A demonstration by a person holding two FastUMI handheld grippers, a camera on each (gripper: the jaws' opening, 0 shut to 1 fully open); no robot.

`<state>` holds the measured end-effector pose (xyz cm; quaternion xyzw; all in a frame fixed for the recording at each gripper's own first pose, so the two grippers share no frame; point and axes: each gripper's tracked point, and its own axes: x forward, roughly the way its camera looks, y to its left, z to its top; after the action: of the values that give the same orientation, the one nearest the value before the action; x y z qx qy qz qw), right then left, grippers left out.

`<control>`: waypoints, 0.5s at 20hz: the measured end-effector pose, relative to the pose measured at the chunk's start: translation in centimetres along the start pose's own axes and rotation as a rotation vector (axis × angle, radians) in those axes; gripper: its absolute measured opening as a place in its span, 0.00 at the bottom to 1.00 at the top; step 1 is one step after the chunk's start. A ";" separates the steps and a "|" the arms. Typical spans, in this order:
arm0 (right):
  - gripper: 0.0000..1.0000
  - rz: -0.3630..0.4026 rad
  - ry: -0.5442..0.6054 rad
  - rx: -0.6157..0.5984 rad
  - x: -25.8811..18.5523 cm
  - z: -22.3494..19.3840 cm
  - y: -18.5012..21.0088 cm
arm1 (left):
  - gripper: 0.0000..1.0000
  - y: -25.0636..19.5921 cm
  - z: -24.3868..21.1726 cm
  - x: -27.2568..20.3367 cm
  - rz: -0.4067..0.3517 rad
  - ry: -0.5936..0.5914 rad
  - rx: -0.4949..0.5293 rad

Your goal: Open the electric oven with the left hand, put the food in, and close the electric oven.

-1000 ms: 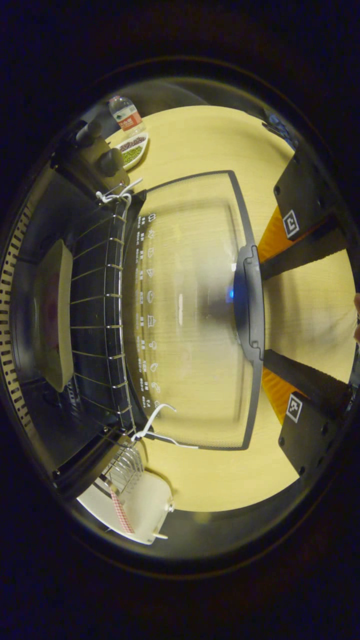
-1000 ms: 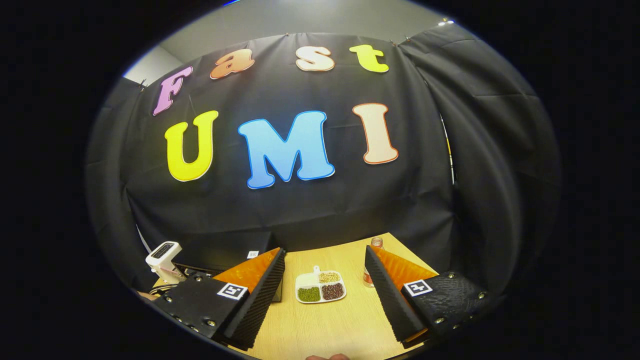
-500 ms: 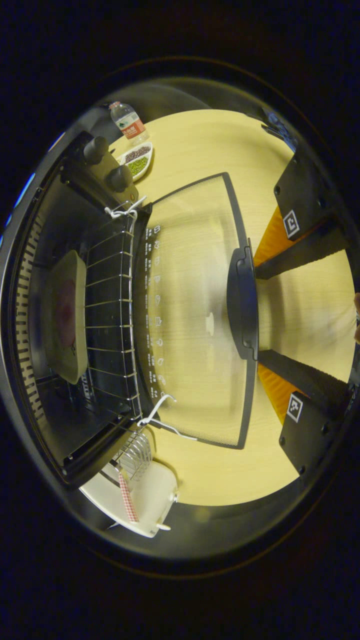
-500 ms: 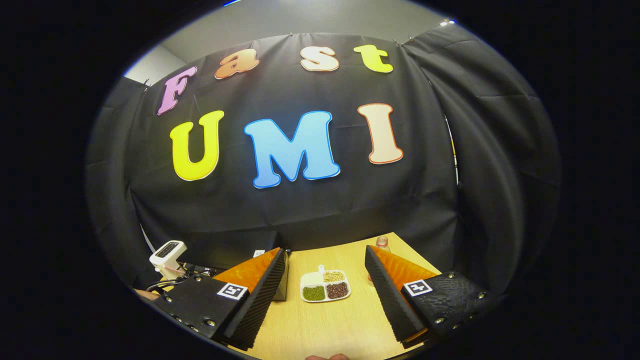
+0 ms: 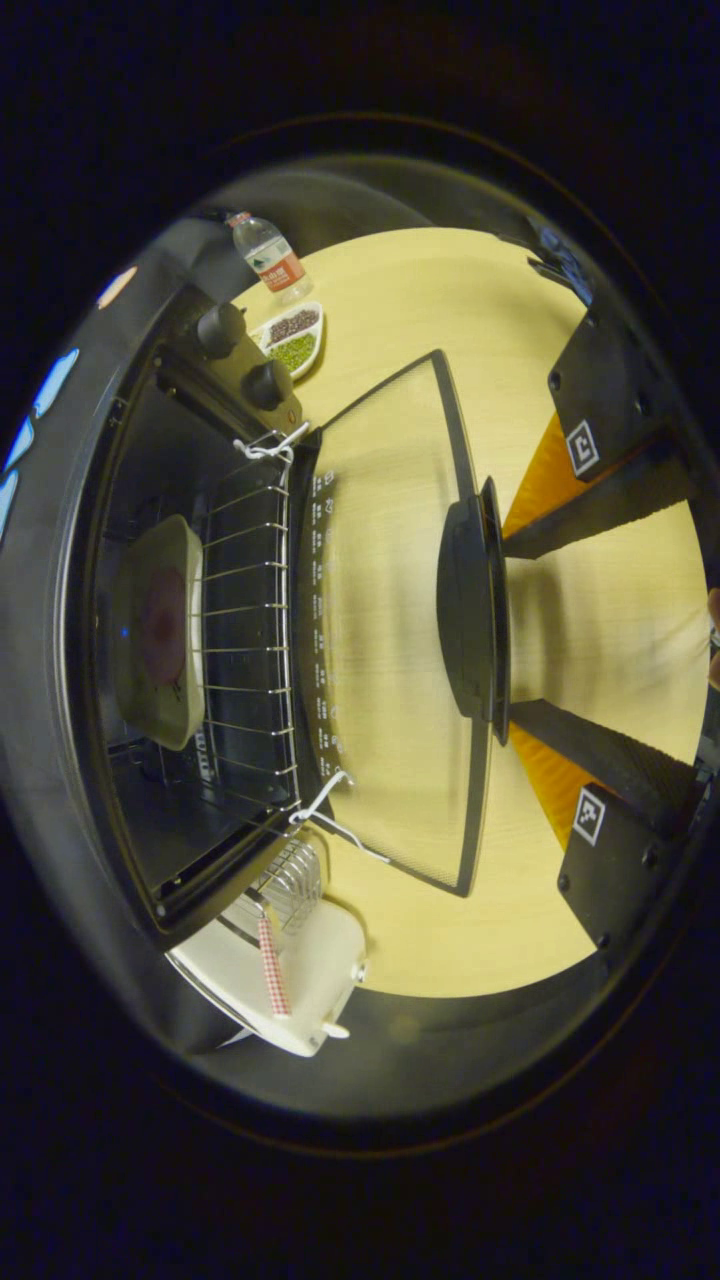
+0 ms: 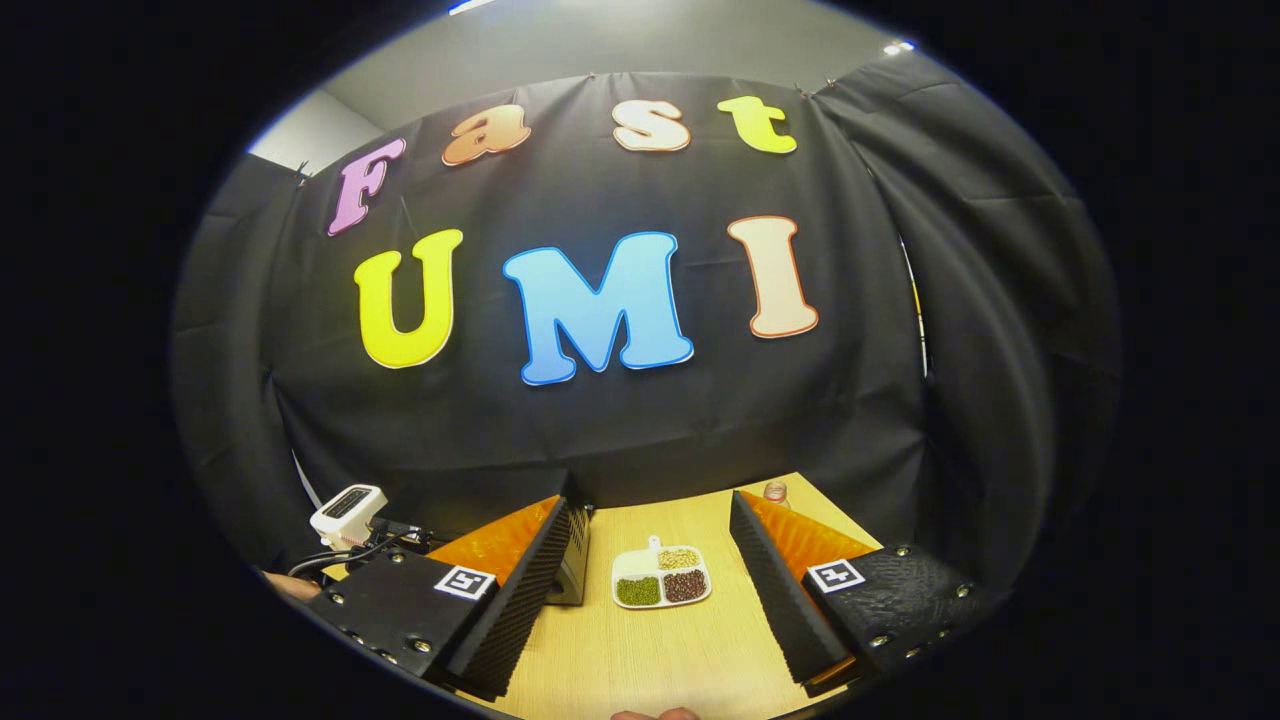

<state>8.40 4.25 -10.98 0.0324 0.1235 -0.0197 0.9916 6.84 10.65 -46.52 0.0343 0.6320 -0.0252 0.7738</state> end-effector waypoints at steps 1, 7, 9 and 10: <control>0.98 0.001 -0.004 0.005 0.0 0.3 0.0 | 1.00 0.0 0.2 -0.2 0.005 -0.009 0.003; 0.98 0.016 -0.014 0.008 0.2 0.6 -0.2 | 0.97 -0.6 2.1 -1.1 0.000 -0.056 -0.005; 0.98 0.014 -0.013 0.013 0.0 0.6 -0.6 | 0.97 -0.5 3.1 -1.3 0.017 -0.079 0.000; 0.98 0.011 -0.012 0.015 0.1 0.4 -0.8 | 0.97 -0.4 3.7 -1.5 0.030 -0.097 0.004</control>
<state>8.54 3.38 -10.63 0.0402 0.1173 -0.0155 0.9922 10.08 9.90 -44.33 0.0438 0.5932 -0.0165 0.8037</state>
